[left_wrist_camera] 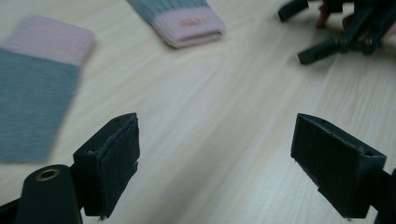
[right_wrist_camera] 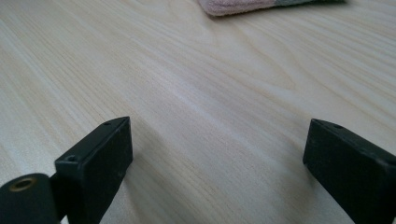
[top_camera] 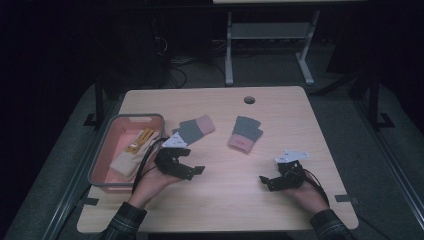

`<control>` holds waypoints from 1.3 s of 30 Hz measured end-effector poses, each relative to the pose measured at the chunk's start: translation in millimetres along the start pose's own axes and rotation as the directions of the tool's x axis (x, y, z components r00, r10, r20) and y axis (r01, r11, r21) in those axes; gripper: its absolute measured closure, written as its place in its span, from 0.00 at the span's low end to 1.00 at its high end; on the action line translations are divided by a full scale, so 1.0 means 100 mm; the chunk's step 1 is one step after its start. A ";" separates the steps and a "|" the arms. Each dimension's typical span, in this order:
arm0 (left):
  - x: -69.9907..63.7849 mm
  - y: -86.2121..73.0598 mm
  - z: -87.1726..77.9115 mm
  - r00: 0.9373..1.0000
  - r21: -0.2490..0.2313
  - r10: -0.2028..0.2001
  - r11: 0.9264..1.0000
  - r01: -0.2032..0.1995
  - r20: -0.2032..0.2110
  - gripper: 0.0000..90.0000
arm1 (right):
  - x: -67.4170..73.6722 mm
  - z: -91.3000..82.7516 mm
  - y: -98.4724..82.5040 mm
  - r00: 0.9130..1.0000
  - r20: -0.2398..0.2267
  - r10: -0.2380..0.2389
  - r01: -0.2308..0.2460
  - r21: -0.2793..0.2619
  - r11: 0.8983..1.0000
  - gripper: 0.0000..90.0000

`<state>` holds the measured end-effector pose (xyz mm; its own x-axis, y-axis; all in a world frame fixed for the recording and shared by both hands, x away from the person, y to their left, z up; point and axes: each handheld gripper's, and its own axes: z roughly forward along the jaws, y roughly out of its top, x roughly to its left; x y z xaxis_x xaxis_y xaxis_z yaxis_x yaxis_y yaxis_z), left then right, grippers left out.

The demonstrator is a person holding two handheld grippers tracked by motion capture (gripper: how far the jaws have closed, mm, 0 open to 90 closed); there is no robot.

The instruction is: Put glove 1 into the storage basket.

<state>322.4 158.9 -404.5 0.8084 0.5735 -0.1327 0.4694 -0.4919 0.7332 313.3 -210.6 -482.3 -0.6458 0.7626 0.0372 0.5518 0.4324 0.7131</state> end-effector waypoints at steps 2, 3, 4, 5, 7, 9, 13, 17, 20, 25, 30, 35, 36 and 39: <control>-0.05 -0.03 0.08 1.000 0.023 0.026 0.999 -0.026 0.003 0.17 | 0.00 0.00 0.00 1.000 0.000 0.000 0.000 0.000 1.000 0.09; -0.09 -0.06 0.15 0.999 0.039 0.042 0.998 -0.042 0.002 0.17 | 0.00 0.00 0.00 1.000 0.000 0.000 0.000 0.000 1.000 0.09; -0.11 -0.09 0.18 0.999 0.046 0.037 0.998 -0.037 0.002 0.17 | 0.00 0.00 0.00 1.000 -0.001 -0.001 0.001 0.000 1.000 0.09; -0.12 -0.12 0.22 0.998 0.056 0.058 0.997 -0.058 0.000 0.17 | 0.00 0.00 0.00 1.000 -0.001 -0.006 0.006 -0.003 1.000 0.09; -0.14 -0.19 0.28 0.996 0.081 0.093 0.992 -0.092 -0.013 0.17 | -0.01 0.00 0.00 1.000 -0.001 -0.007 0.007 -0.003 1.000 0.09; -0.16 -0.28 0.34 0.993 0.095 0.118 0.989 -0.115 -0.029 0.17 | 0.00 0.00 0.01 1.000 -0.001 -0.003 0.003 0.001 1.000 0.09; -0.15 -0.42 0.40 0.992 0.118 0.123 0.986 -0.119 -0.030 0.16 | 0.00 0.00 0.02 1.000 -0.002 -0.002 0.002 0.018 1.000 0.09; -0.12 -0.53 0.40 0.992 0.107 0.120 0.987 -0.116 -0.032 0.15 | 0.01 -0.03 0.09 0.999 -0.014 -0.029 0.030 0.043 0.999 0.16; -0.11 -0.60 0.38 0.991 0.079 0.126 0.989 -0.123 -0.035 0.14 | 0.01 -0.04 0.15 0.999 -0.024 -0.030 0.031 0.041 0.999 0.20; -0.08 -0.69 0.35 0.989 0.038 0.137 0.990 -0.136 -0.046 0.14 | -0.01 -0.03 0.28 0.998 -0.058 -0.024 0.026 0.037 0.999 0.36; -0.08 -0.70 0.33 0.990 0.040 0.131 0.991 -0.129 -0.057 0.14 | -0.06 0.00 0.45 0.993 -0.113 -0.015 0.020 0.043 0.999 0.67; -0.09 -0.71 0.32 0.990 0.041 0.126 0.991 -0.124 -0.062 0.14 | -0.11 0.08 0.64 0.992 -0.124 -0.033 0.037 0.025 0.999 0.97; -0.09 -0.71 0.32 0.990 0.041 0.125 0.992 -0.123 -0.063 0.14 | -0.12 0.11 0.67 0.992 -0.122 -0.031 0.034 0.020 0.999 1.00; -0.09 -0.72 0.32 0.991 0.036 0.119 0.992 -0.117 -0.064 0.14 | -0.17 0.18 0.75 0.992 -0.119 -0.039 0.041 0.009 0.999 1.00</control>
<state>292.6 168.4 -477.0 0.8340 0.5517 -0.0010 0.3839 -0.5790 0.7193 375.2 -182.5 -441.5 -0.7253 0.6822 0.0922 0.5295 0.4673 0.7080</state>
